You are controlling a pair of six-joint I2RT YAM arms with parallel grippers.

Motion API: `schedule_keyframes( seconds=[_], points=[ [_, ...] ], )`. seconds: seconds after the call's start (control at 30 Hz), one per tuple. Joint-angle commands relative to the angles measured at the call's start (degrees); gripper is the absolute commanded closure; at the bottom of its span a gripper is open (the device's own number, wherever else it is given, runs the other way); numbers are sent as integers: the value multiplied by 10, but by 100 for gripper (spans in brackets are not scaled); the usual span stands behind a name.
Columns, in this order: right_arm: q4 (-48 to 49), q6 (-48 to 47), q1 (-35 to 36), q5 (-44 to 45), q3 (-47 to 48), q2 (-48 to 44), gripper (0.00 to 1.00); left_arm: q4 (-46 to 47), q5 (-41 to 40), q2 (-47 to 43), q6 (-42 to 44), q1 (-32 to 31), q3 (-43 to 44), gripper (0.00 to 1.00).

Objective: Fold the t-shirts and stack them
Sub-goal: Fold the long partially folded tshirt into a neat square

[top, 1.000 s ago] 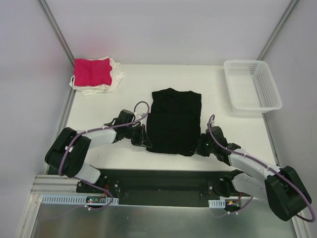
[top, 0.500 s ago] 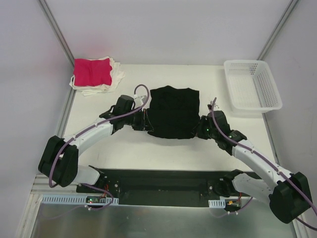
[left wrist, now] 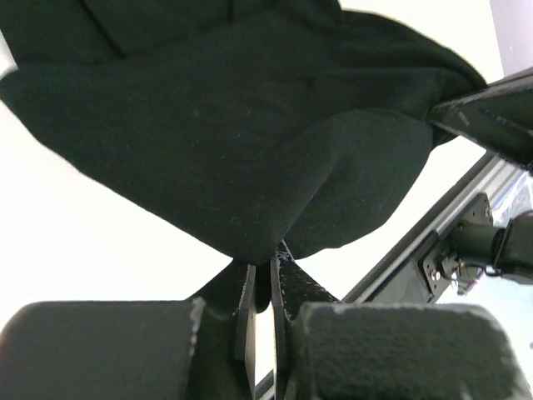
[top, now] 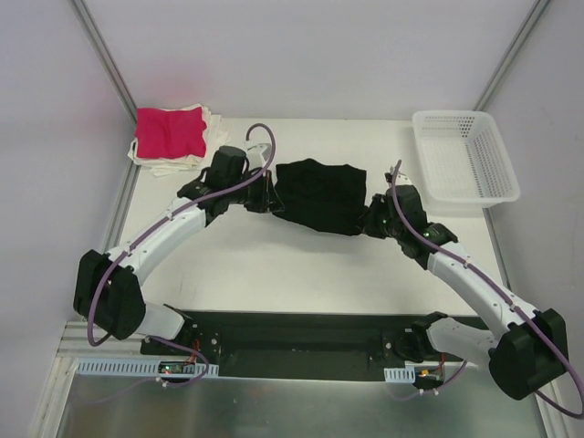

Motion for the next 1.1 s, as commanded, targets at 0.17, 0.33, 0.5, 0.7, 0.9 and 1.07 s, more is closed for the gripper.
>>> schedule_keyframes(
  seconds=[0.17, 0.33, 0.5, 0.7, 0.9, 1.07],
  points=[
    [20, -42, -41, 15, 88, 66, 99, -10, -28, 47, 37, 30, 102, 100],
    [41, -42, -70, 7, 121, 99, 99, -6, -23, 89, 42, 42, 131, 100],
    [56, -40, -98, -2, 157, 156, 99, -2, -1, 146, 44, 60, 190, 100],
    [67, -32, -121, -31, 215, 223, 99, -1, 17, 205, 41, 78, 266, 100],
    [76, -24, -141, -57, 281, 294, 99, -2, 37, 263, 36, 85, 328, 100],
    [76, -15, -158, -85, 337, 365, 99, -2, 66, 321, 26, 98, 390, 100]
  ],
)
